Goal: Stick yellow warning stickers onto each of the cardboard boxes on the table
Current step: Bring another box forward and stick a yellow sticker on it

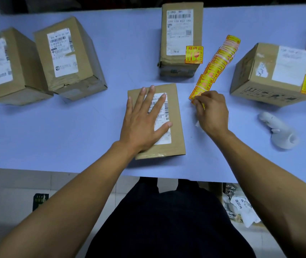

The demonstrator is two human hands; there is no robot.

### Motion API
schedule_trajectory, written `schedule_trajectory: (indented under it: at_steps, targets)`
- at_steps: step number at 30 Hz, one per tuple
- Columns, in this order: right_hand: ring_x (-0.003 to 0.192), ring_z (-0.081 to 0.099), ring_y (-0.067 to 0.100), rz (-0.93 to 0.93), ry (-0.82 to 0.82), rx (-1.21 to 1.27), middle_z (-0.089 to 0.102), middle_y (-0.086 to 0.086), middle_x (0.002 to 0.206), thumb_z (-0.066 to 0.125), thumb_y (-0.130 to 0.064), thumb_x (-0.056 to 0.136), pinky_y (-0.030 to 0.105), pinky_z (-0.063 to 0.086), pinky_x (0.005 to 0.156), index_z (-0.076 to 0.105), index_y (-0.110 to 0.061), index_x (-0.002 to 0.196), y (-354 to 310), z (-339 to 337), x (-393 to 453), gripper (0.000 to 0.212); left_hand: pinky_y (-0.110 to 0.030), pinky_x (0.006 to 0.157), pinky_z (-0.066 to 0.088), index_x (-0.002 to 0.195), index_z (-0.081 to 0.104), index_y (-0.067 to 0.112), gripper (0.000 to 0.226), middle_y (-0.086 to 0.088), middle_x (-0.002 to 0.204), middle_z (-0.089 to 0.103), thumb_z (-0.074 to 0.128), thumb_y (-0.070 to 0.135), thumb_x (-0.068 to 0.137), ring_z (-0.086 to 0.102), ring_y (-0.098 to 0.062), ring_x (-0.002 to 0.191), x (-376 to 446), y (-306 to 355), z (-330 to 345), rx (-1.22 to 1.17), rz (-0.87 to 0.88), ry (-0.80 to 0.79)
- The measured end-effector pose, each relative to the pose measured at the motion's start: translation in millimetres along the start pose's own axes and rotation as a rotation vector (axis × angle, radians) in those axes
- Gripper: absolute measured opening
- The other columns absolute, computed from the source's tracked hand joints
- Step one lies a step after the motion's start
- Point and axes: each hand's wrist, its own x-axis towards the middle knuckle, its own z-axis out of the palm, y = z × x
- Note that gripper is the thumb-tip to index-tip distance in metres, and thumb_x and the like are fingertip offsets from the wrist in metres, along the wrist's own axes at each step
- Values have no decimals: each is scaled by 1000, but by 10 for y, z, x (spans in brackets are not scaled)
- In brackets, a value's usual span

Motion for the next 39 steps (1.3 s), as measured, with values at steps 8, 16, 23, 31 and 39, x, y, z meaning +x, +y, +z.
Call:
schedule_trajectory:
  at_steps: [8,16,23,31,39]
  targets:
    - [67,59,9,441,-161,1025,66,-4,75,61,-17,97,22,54,66,74,-15,84,-624,-676,-239,18,-32,113,34,129,64,11,40,-7,139,59,62,33,96,49,-24,133,6,248,-317,-526,-113,173]
    - [80,67,12,268,-235,1019,73,-3,92,59,-16,97,24,54,71,74,-21,105,-994,-956,-500,17,-31,67,53,81,68,14,14,3,70,68,64,12,94,61,-13,69,-85,690,-686,-1379,-430,203]
    - [107,61,40,-685,44,-192,64,16,125,64,14,71,41,53,66,67,-9,124,-891,-1106,-430,58,-20,44,49,81,62,12,12,-1,57,55,63,11,92,51,-9,39,-19,480,-949,-1858,-951,-108]
    - [87,61,29,-596,-72,-3,70,6,92,65,-12,93,40,50,67,72,-9,97,-956,-1069,-410,9,-28,54,57,91,64,14,14,-2,69,68,64,28,94,63,-15,54,-92,470,-897,-1704,-886,-199]
    - [63,62,9,290,-674,857,62,-1,59,53,-6,93,30,59,71,68,-10,86,-1026,-1126,-401,17,-23,65,52,95,70,12,12,-3,79,72,64,22,96,63,-12,68,-300,483,-816,-1451,-436,-68]
